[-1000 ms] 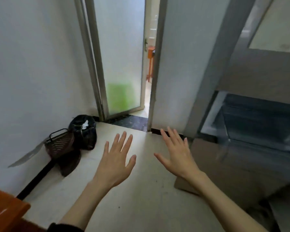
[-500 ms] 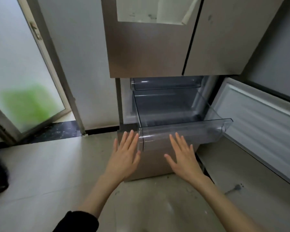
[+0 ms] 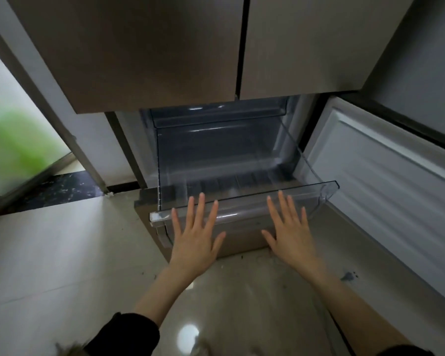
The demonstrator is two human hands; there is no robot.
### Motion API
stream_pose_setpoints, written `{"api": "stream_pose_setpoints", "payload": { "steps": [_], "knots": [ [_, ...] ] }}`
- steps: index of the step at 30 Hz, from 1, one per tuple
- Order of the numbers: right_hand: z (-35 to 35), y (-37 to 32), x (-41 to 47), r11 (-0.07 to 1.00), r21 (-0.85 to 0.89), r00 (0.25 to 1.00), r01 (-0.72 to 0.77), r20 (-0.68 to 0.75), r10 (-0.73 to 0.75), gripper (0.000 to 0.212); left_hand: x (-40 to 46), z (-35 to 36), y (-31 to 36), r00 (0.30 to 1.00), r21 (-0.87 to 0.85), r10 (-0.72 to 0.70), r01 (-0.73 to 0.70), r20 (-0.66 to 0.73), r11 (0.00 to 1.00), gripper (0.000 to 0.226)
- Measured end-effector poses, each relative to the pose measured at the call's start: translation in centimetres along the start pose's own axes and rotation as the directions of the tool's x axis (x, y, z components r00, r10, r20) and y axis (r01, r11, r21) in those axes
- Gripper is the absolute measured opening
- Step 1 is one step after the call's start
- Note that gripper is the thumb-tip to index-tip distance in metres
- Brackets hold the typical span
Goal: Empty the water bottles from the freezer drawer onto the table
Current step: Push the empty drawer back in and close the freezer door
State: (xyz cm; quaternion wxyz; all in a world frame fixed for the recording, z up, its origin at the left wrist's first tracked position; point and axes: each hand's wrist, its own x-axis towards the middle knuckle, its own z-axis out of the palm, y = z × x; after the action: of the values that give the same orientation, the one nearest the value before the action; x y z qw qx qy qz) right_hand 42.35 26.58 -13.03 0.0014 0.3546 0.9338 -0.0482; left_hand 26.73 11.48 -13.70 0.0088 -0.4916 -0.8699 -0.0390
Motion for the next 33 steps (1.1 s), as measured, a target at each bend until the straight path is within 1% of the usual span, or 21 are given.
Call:
{"api": "stream_pose_setpoints", "payload": {
  "steps": [1,3,8,10,14,17,19,20,22,24,27,31,32,33],
  "knots": [
    [0.2,0.4,0.1,0.999,-0.044,1.000,0.023,-0.010,-0.023,0.090,-0.1,0.6,0.0,1.000,0.022,-0.012,0.013,-0.018,1.000,0.066],
    [0.8,1.0,0.2,0.996,-0.076,0.998,0.043,-0.039,-0.046,0.100,-0.1,1.4,0.0,0.998,0.069,-0.027,0.031,-0.049,0.997,0.066],
    [1.1,2.3,1.6,0.992,-0.112,0.990,0.060,-0.118,-0.073,0.103,0.9,2.6,1.1,0.990,0.100,-0.091,0.102,-0.110,0.990,0.069],
    [1.1,2.8,2.2,0.993,-0.101,0.990,0.062,-0.121,-0.074,0.104,1.6,3.0,1.7,0.985,0.117,-0.120,0.135,-0.128,0.984,0.072],
    [1.5,3.5,2.9,0.993,-0.051,0.986,0.109,-0.124,-0.114,0.104,2.0,3.4,2.2,0.980,0.147,-0.128,0.151,-0.153,0.978,0.071],
    [1.4,3.2,3.9,0.990,-0.014,0.985,0.143,-0.098,-0.144,0.100,3.3,3.1,1.1,0.979,0.163,-0.143,0.165,-0.143,0.973,0.071],
    [0.6,2.8,5.8,0.982,0.017,0.980,0.187,-0.071,-0.186,0.093,5.1,2.6,-0.2,0.982,0.174,-0.144,0.163,-0.121,0.971,0.070],
    [0.2,2.7,7.1,0.980,0.042,0.980,0.195,-0.030,-0.194,0.088,6.2,2.3,-0.8,0.985,0.178,-0.140,0.157,-0.106,0.971,0.069],
    [-0.4,2.3,9.7,0.981,0.075,0.982,0.180,0.035,-0.183,0.084,8.7,2.0,-1.8,0.986,0.185,-0.144,0.157,-0.080,0.970,0.071],
    [-0.6,2.0,11.8,0.981,0.066,0.982,0.181,0.047,-0.184,0.085,10.7,1.9,-2.6,0.986,0.191,-0.152,0.163,-0.071,0.968,0.072],
    [-0.4,1.8,14.7,0.980,0.036,0.979,0.198,0.037,-0.199,0.084,13.5,1.5,-3.9,0.986,0.183,-0.164,0.167,-0.032,0.969,0.074],
    [-1.2,1.6,19.5,0.973,0.053,0.974,0.225,-0.002,-0.225,0.081,18.2,-0.2,-4.9,0.974,0.122,-0.220,0.212,0.059,0.970,0.076],
    [-1.3,1.7,20.2,0.972,0.052,0.973,0.230,-0.022,-0.230,0.079,18.8,-0.2,-4.8,0.972,0.106,-0.229,0.223,0.052,0.969,0.076],
    [-1.2,1.8,20.5,0.972,0.053,0.973,0.227,-0.051,-0.224,0.077,19.0,0.0,-4.7,0.974,0.094,-0.227,0.225,0.016,0.970,0.075]
  ]
}}
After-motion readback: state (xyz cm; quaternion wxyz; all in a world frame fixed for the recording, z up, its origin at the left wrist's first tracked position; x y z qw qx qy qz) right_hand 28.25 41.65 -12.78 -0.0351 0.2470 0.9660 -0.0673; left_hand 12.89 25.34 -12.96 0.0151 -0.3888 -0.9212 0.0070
